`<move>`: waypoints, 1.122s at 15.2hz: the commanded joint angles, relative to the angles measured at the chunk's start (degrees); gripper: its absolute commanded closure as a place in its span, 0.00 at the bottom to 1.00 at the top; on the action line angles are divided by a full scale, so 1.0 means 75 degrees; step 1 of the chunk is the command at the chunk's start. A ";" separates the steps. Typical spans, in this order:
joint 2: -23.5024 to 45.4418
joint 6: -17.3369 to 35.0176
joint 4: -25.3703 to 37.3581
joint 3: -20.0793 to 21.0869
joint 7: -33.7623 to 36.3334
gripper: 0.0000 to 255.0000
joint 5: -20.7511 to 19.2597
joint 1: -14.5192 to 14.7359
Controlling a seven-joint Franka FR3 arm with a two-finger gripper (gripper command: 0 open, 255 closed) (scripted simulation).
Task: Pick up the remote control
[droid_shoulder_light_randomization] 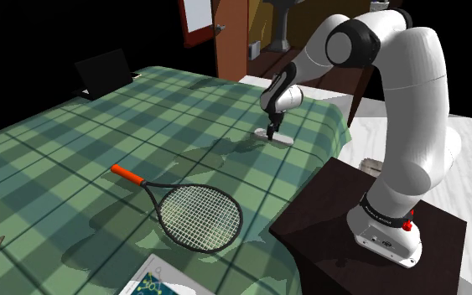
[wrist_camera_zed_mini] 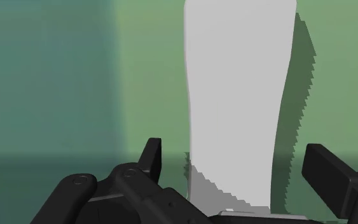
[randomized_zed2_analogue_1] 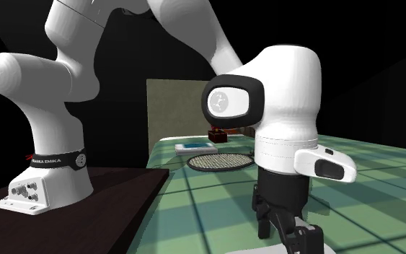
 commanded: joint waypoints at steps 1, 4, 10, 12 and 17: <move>0.0092 0.0068 0.0027 0.0026 -0.0020 0.00 0.0028 -0.0019; 0.0097 0.0070 0.0029 0.0027 -0.0017 1.00 0.0029 -0.0017; 0.0098 0.0075 0.0026 0.0028 -0.0017 1.00 0.0030 -0.0016; 0.0001 -0.0001 0.0005 0.0000 0.0002 1.00 0.0000 0.0001; -0.0445 -0.0360 -0.0079 -0.0129 0.0113 1.00 -0.0150 0.0097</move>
